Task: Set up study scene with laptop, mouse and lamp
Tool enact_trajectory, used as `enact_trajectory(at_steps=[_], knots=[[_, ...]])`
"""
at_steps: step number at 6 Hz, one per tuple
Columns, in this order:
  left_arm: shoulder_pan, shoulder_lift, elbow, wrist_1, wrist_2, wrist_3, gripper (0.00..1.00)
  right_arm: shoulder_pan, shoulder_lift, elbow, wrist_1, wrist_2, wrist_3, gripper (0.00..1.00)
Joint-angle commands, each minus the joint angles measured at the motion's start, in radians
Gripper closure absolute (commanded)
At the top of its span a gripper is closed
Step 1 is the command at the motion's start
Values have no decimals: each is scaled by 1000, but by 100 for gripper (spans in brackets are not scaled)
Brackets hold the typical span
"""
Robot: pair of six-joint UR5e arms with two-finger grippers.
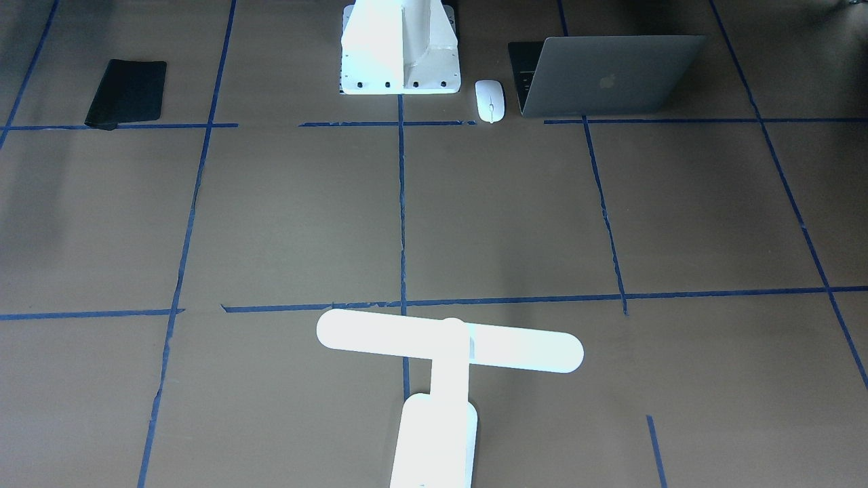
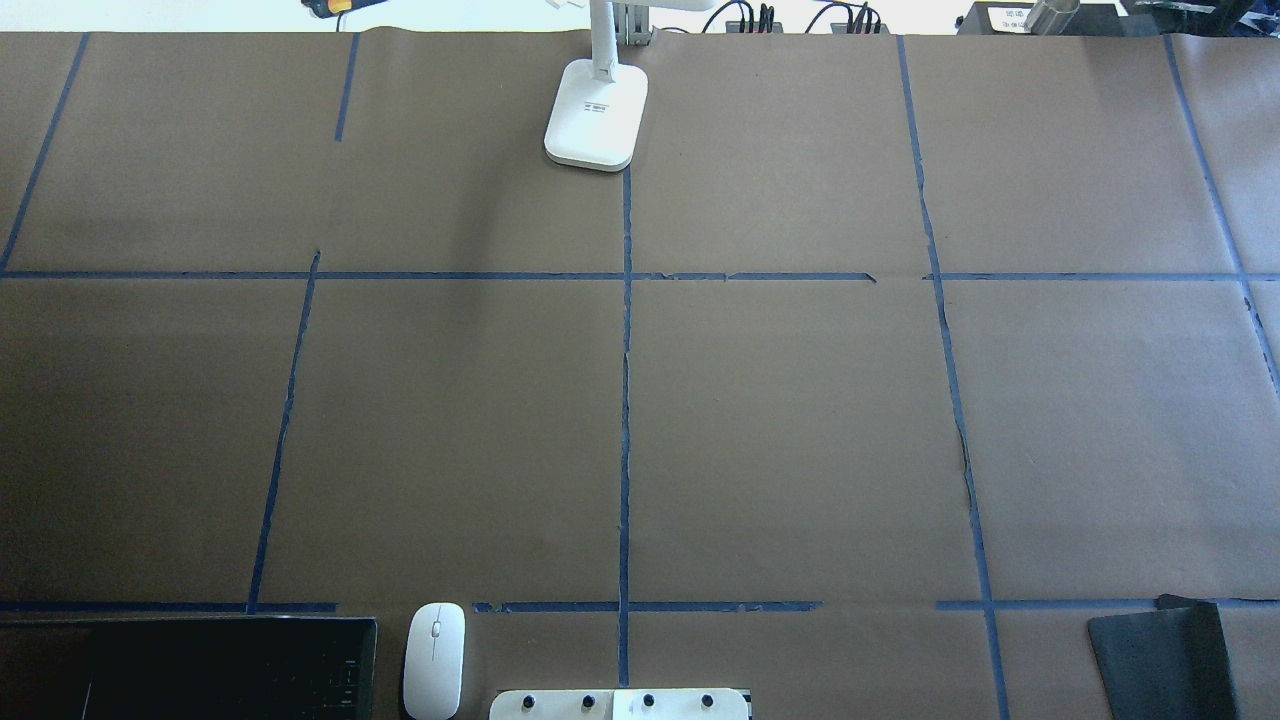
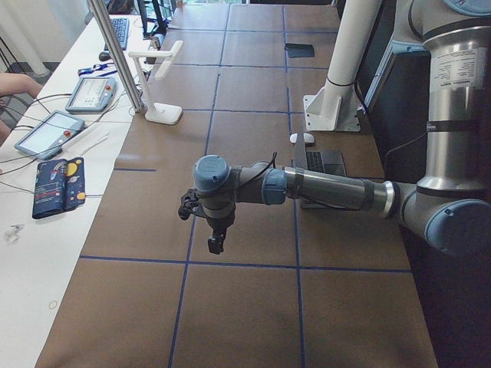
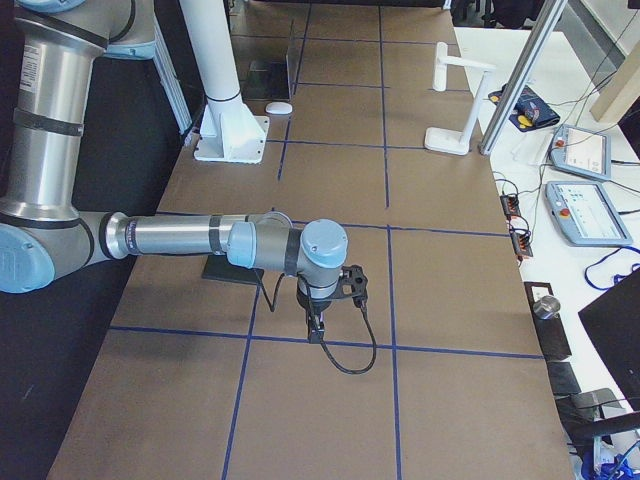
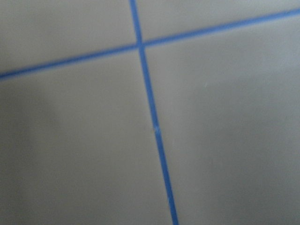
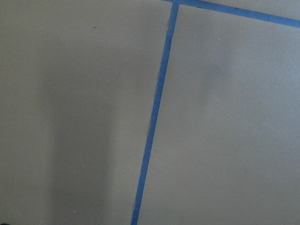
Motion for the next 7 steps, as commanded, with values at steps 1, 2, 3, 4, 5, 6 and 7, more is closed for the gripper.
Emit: enact_trajectory(at_steps=[1, 2, 3, 4, 5, 6, 7], knots=[[24, -44, -32, -111, 7, 6, 0, 0, 0, -2, 0, 2, 0, 0], [31, -14, -29, -213, 7, 5, 0, 0, 0, -2, 0, 0, 0, 0], [48, 18, -36, -261, -4, -8, 0, 0, 0, -2, 0, 0, 1, 0], [104, 6, -58, -285, -80, -154, 0, 0, 0, -2, -2, 2, 1, 0], [253, 5, -101, -384, -82, -126, 0, 0, 0, -3, 0, 2, 0, 0], [325, 8, -170, -440, -91, -133, 0, 0, 0, -5, 0, 0, 0, 0], [348, 20, -254, -442, -98, -137, 0, 0, 0, -6, -2, 0, 0, 0]])
